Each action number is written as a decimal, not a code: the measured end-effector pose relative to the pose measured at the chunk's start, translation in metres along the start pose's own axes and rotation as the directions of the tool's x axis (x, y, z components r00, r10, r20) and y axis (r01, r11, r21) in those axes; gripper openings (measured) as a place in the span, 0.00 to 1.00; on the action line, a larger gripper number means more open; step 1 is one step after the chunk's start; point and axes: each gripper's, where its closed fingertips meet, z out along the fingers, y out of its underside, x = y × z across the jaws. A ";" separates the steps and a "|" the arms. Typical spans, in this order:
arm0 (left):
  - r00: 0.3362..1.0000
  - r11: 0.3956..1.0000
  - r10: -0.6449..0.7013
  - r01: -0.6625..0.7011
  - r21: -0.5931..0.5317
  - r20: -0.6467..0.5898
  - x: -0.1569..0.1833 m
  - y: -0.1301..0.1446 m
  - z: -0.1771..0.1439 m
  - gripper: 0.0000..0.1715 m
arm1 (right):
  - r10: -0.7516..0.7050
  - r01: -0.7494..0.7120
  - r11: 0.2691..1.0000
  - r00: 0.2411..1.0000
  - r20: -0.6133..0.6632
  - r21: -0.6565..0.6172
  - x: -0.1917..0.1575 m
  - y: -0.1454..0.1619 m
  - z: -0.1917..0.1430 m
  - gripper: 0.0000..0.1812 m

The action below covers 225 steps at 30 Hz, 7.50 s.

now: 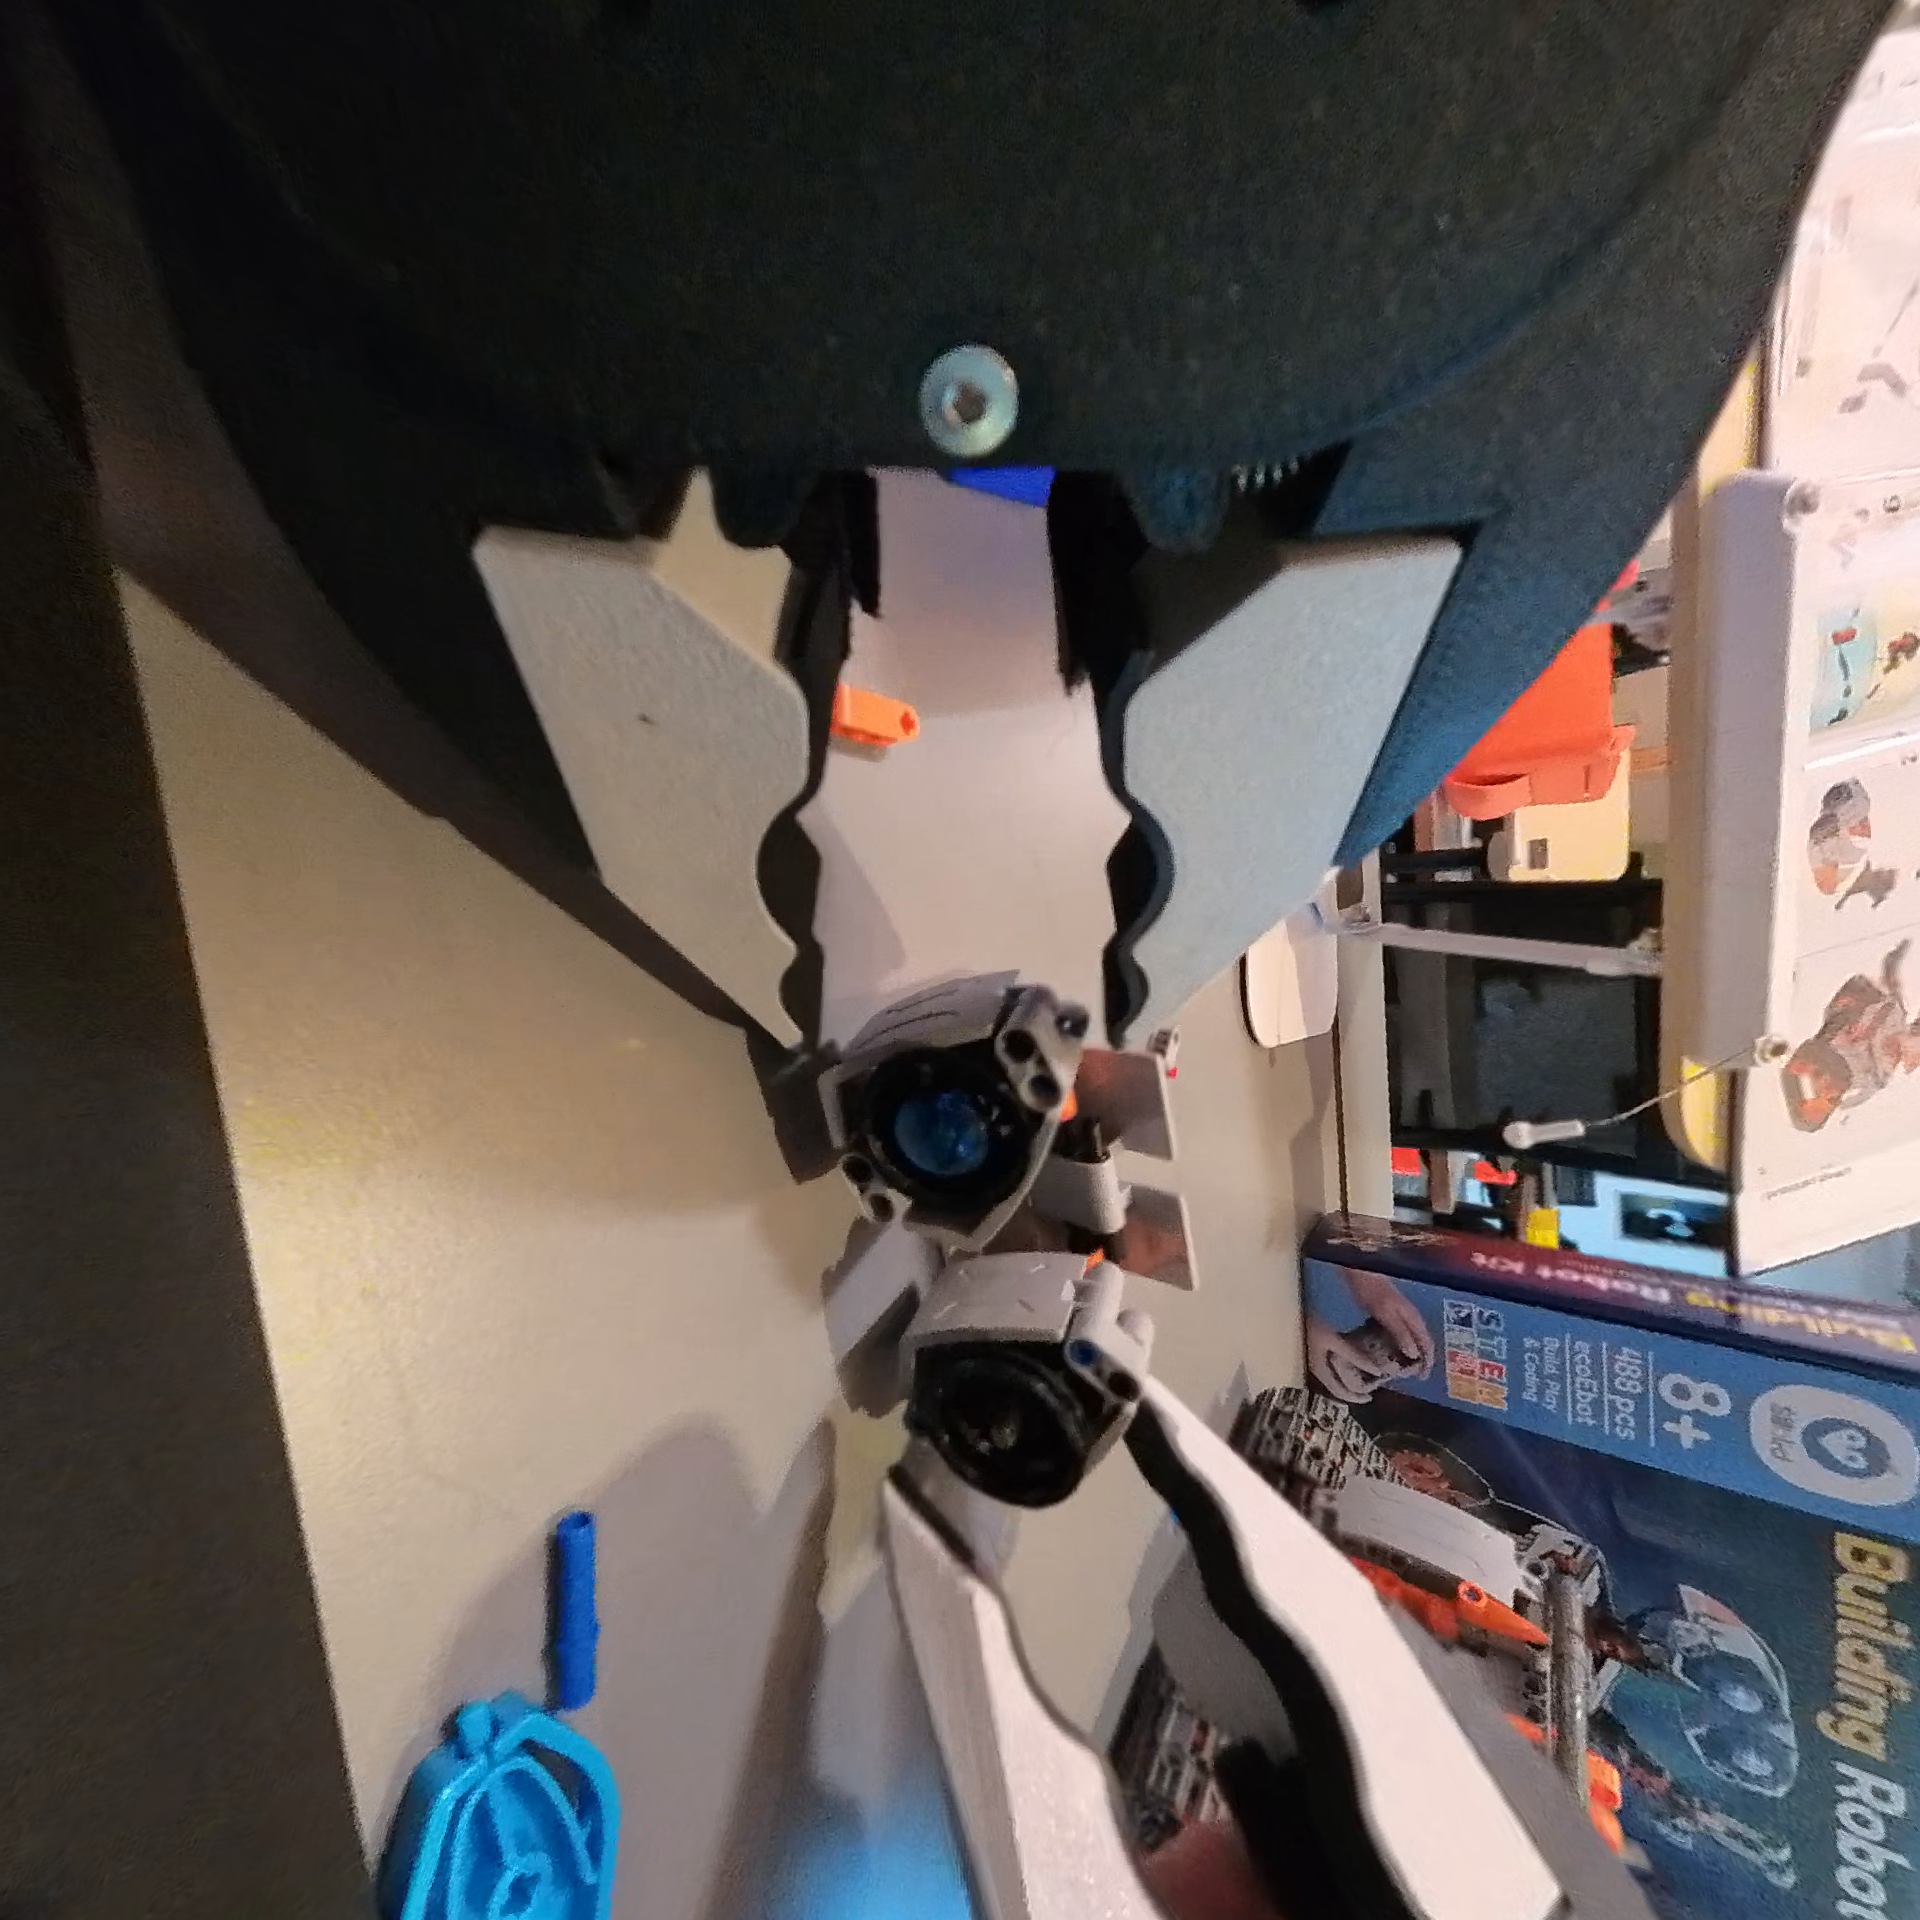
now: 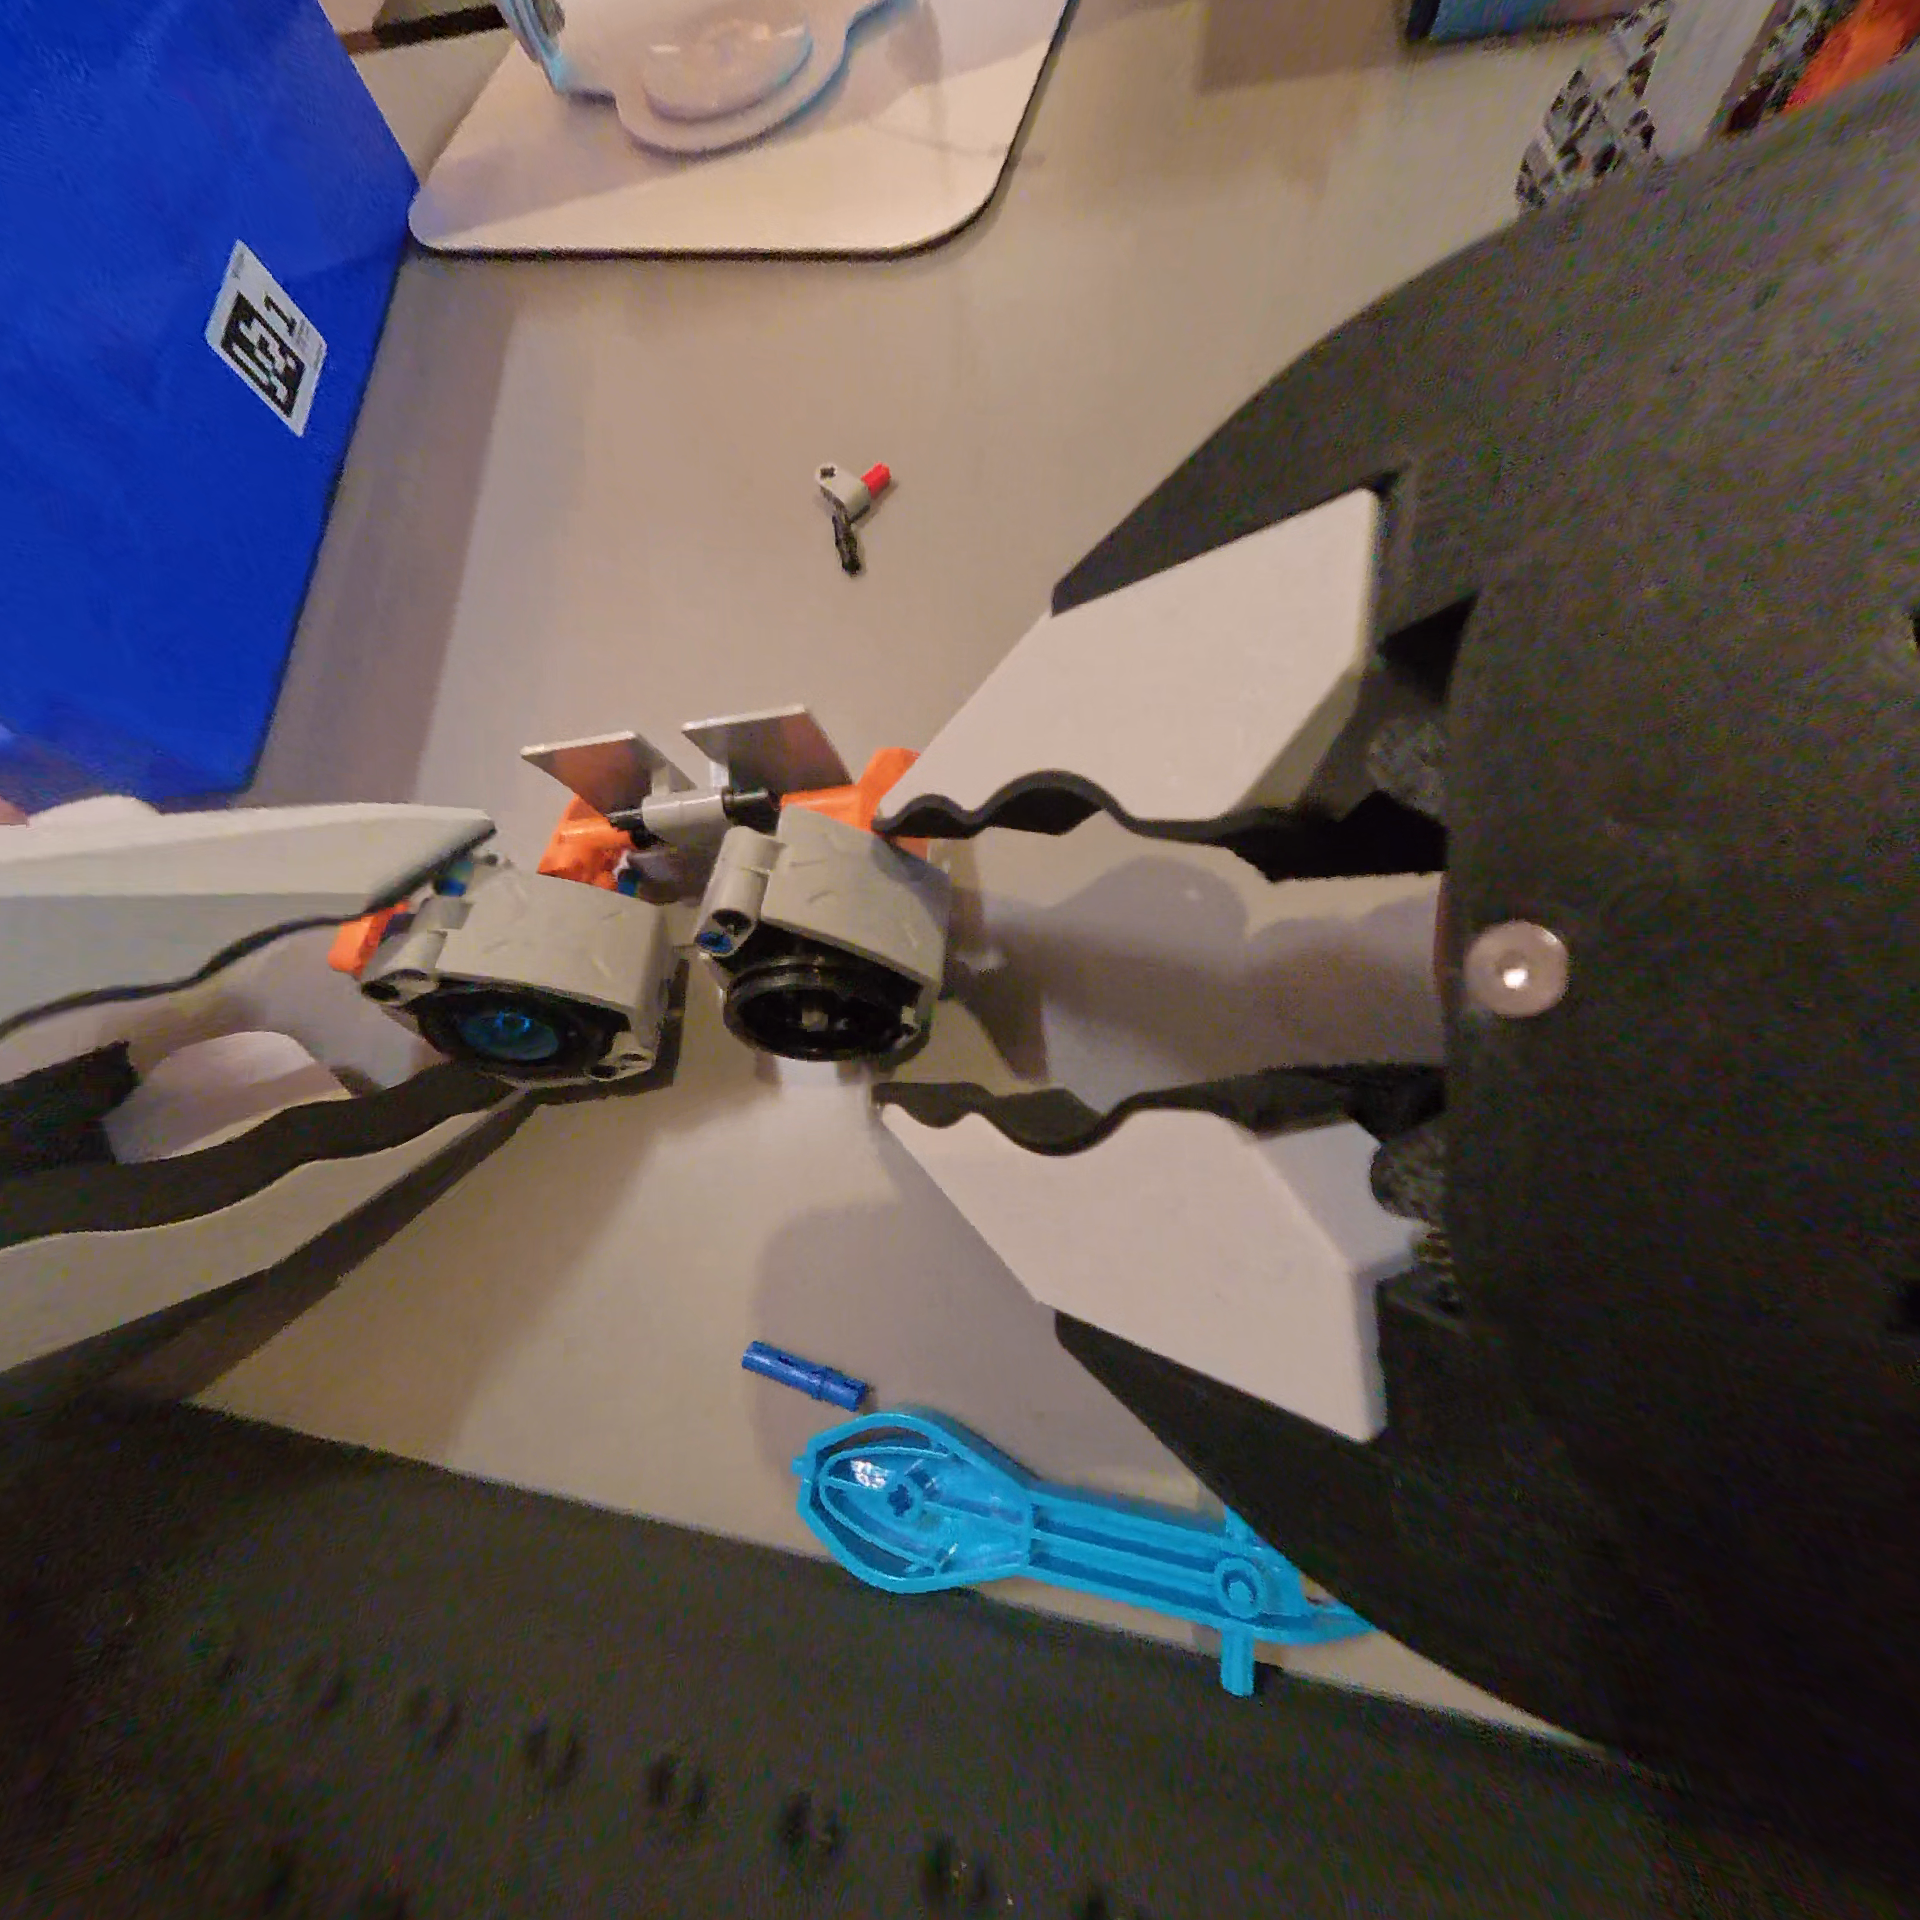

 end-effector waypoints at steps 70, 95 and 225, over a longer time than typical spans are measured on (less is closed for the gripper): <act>0.688 0.770 -0.517 0.633 0.073 -0.509 0.015 -0.020 -0.015 0.21 | 0.335 -0.319 0.942 0.874 0.351 -0.103 -0.019 0.015 0.000 0.18; 0.763 0.819 -0.469 0.565 0.104 -0.445 0.013 -0.023 -0.011 0.20 | 0.429 -0.470 0.882 0.837 0.341 0.044 -0.003 -0.013 -0.012 0.17; 0.407 0.385 -0.816 0.912 0.139 -0.412 -0.046 -0.026 0.008 0.19 | 0.230 -0.261 0.963 0.922 -0.310 -0.062 0.054 0.011 -0.006 0.25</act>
